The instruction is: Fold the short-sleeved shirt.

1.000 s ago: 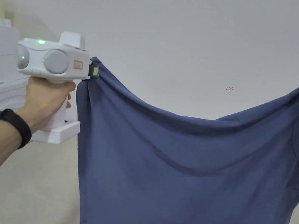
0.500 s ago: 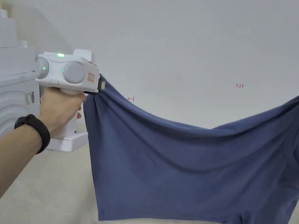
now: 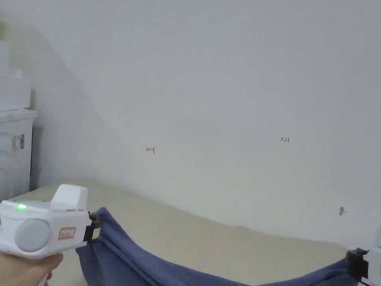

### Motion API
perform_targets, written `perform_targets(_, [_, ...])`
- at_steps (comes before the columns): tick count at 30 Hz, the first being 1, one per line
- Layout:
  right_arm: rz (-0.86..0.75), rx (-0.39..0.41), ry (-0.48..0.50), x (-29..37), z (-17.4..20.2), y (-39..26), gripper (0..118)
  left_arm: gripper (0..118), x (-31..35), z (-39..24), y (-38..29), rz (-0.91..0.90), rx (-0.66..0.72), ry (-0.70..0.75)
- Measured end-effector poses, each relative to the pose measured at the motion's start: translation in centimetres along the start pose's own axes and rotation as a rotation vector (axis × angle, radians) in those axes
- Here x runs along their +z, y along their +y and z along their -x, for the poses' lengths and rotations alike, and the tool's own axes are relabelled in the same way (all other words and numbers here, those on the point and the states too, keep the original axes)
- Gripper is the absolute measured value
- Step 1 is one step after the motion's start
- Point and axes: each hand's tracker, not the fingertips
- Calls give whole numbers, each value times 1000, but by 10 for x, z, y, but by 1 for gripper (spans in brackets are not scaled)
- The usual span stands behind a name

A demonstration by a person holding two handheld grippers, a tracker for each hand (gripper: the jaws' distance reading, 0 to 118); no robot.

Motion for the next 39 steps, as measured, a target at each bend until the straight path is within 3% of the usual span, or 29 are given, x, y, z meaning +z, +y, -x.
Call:
perform_targets(1, [-4, -53, -2, 15, -4, -25, 4, 1, 13, 3, -20, 58, 24, -52])
perform_targets(5, [121, -64, 27, 68, -25, -136, 4, 1, 75, 16, -122, 90, 101, -57])
perform_targets(6, [124, -121, 22, 85, -29, -166, 4, 1, 90, 19, -146, 144, 133, -72])
perform_targets(8, [186, -151, 30, 115, -34, -214, 4, 1, 119, 24, -189, 147, 163, -66])
perform_targets(12, [257, -235, -30, 163, -44, -291, 4, 1, 172, 31, -248, 189, 205, -23])
perform_targets(14, [334, -233, -26, 178, -49, -317, 4, 1, 192, 34, -268, 202, 219, -16])
perform_targets(19, [373, -222, -51, 214, -54, -352, 4, 1, 230, 38, -294, 238, 238, -2])
perform_targets(21, [374, -266, -59, 223, -59, -360, 4, 1, 239, 37, -300, 264, 225, -17])
perform_targets(25, [395, -210, -96, 223, -61, -366, 4, 1, 244, 33, -307, 271, 231, -20])
perform_targets(32, [398, -215, -93, 217, -63, -372, 4, 2, 238, 32, -322, 306, 225, -4])
perform_targets(33, [409, -201, -90, 216, -63, -372, 7, 11, 238, 35, -321, 309, 226, -2])
perform_targets(34, [413, -180, -114, 218, -63, -372, 18, 21, 240, 36, -321, 312, 216, 21])
perform_targets(35, [389, -145, -165, 225, -65, -373, 40, 37, 245, 41, -319, 292, 196, 78])
perform_targets(36, [380, -104, -181, 231, -66, -370, 69, 63, 249, 45, -313, 296, 159, 109])
perform_targets(37, [350, -79, -196, 240, -65, -364, 77, 76, 257, 46, -305, 279, 109, 138])
perform_targets(39, [259, -37, -220, 265, -57, -345, 77, 83, 279, 38, -281, 155, -21, 218])
